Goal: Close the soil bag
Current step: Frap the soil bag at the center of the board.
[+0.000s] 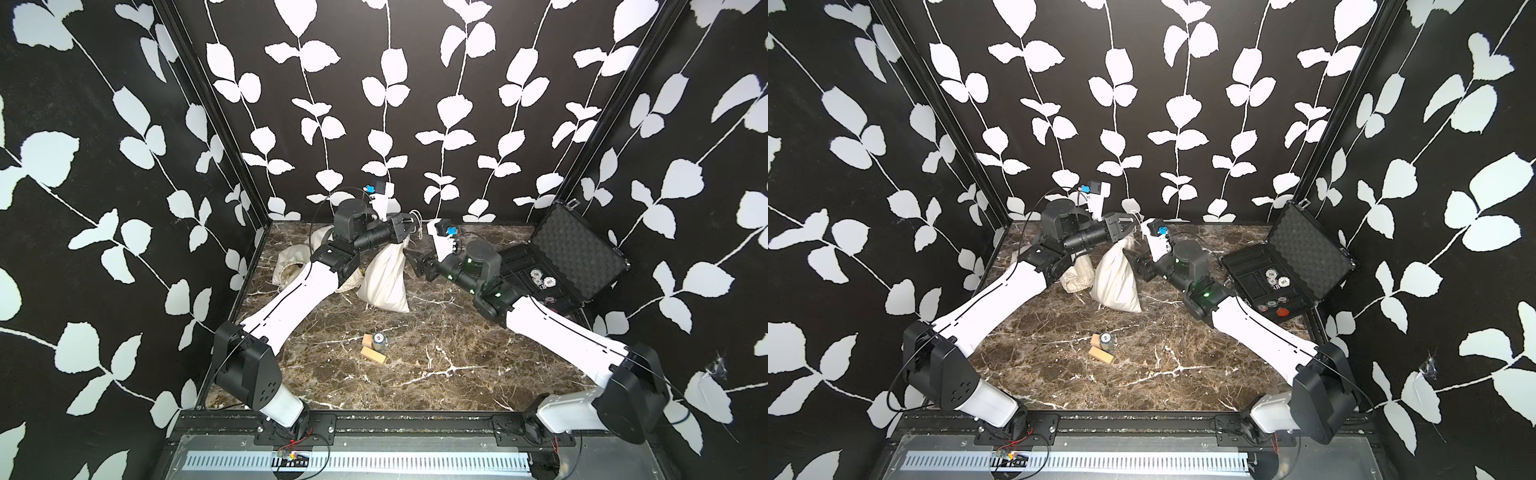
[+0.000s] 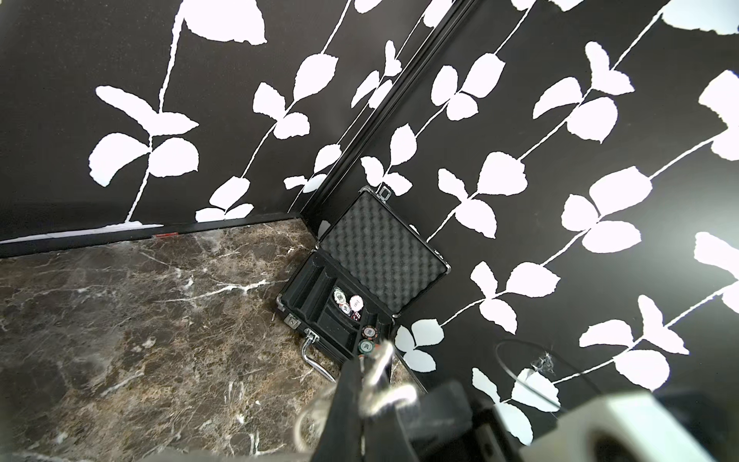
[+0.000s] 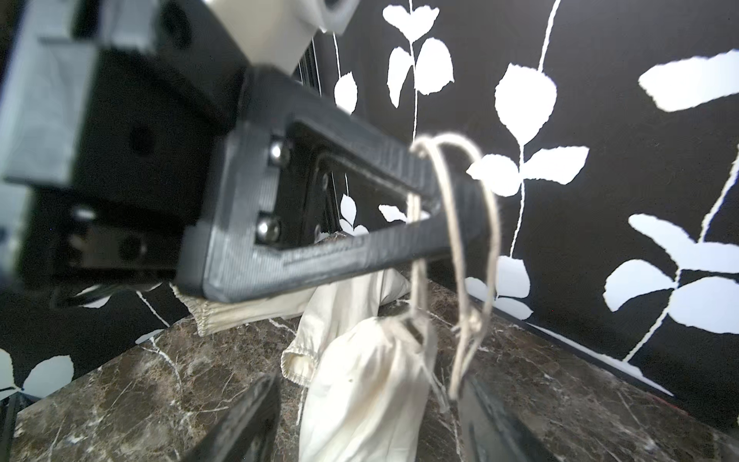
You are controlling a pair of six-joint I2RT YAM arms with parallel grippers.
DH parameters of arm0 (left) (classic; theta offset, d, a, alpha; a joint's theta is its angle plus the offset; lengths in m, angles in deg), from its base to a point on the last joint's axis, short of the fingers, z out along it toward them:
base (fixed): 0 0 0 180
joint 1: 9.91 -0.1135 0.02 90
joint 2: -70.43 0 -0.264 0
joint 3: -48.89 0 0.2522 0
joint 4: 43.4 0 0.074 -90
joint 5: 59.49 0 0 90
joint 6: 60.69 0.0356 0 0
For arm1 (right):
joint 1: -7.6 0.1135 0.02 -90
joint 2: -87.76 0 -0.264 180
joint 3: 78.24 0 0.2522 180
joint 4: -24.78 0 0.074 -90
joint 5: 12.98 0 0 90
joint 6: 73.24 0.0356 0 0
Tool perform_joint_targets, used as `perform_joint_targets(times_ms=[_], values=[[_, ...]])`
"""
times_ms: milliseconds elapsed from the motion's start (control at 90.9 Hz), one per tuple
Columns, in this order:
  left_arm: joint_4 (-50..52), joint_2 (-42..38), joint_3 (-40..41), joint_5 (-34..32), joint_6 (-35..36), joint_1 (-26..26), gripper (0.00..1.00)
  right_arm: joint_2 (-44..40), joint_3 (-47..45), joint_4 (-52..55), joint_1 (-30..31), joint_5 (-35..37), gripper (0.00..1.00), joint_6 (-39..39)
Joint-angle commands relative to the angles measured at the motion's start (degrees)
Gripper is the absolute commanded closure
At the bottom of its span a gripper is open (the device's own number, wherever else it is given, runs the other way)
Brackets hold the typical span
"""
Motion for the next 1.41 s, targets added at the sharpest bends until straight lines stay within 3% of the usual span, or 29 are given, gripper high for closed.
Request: perform_joint_targets(times_ms=[0, 374, 462, 605, 682, 924, 1155, 1397], values=[[-4.01, -2.37, -0.02, 0.67, 0.32, -0.09, 1.0, 0.31, -1.13, -7.33, 0.78, 4.76, 0.31, 3.35], [-4.28, -4.26, -0.17, 0.94, -0.03, -0.11, 1.0, 5.63, 6.04, -10.73, 1.1, 7.5, 0.34, 5.68], [-4.23, -4.27, -0.34, 1.03, -0.22, -0.11, 1.0, 7.62, 8.54, -10.04, 1.19, 7.2, 0.46, 6.35], [-4.16, -5.15, -0.6, 0.18, -0.73, -0.1, 1.0, 10.36, 9.26, -7.42, 1.2, 12.43, 0.75, 5.86], [-1.34, -6.46, -2.09, -2.58, -0.02, -0.37, 1.0, 11.18, 6.7, -6.7, 1.19, 15.61, 0.82, 5.15], [2.13, -7.55, -9.02, -4.34, 1.72, -0.68, 1.0, 14.83, -1.83, -6.52, 1.19, 21.27, 0.83, 1.5], [4.92, -8.34, -14.92, -5.71, 3.11, -1.76, 1.0, 17.47, -3.72, -2.15, 0.49, 28.98, 0.82, -3.16], [7.98, -8.75, -19.0, -6.54, 4.32, -3.14, 1.0, 8.98, -0.16, 8.91, -1.81, 27.29, 0.79, -12.35]])
